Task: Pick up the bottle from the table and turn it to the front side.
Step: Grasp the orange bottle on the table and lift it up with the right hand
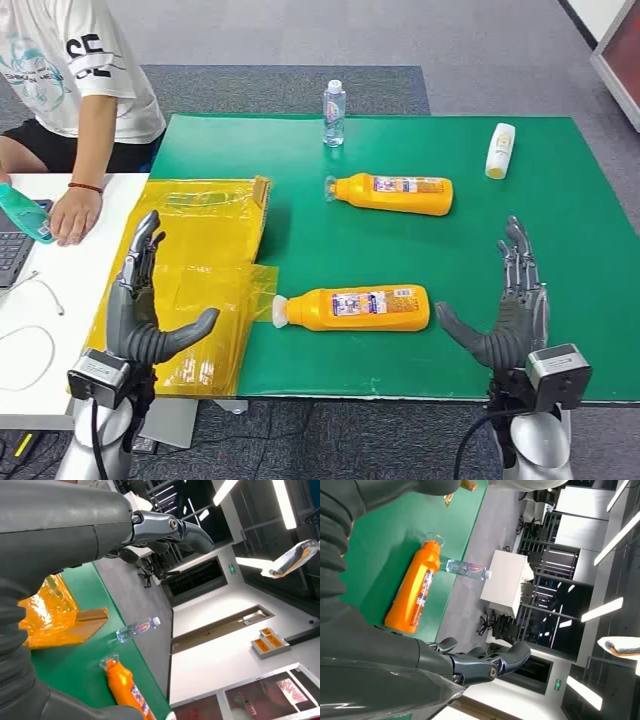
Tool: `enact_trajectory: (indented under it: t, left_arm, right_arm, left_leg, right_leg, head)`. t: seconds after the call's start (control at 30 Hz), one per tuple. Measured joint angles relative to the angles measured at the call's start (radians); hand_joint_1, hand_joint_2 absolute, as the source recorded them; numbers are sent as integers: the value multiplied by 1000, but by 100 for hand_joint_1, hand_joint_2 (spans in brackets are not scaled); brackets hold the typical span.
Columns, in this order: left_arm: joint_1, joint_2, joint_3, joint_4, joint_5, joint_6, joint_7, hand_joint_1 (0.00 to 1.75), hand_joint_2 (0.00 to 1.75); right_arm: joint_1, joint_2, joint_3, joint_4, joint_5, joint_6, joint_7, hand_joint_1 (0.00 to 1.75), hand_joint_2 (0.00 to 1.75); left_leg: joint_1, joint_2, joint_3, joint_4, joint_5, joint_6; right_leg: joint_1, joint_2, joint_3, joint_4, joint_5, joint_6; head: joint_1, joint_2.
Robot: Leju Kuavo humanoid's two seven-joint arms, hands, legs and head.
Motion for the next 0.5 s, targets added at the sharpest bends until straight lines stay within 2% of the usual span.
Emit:
enact_trajectory:
  t: [0.43,0.5]
  left_arm:
    - [0,0,0,3,-6,1,7,0,175]
    - [-1,0,0,6,-6,1,7,0,175]
  right_arm:
    - [0,0,0,0,27,4,1,0,175]
    - [-11,-32,22,20,168,-10,31,0,175]
  left_leg:
    - [0,0,0,0,0,0]
    - [0,0,0,0,0,0]
  right_leg:
    - [0,0,0,0,0,0]
    - [0,0,0,0,0,0]
  head:
    - [0,0]
    - [0,0]
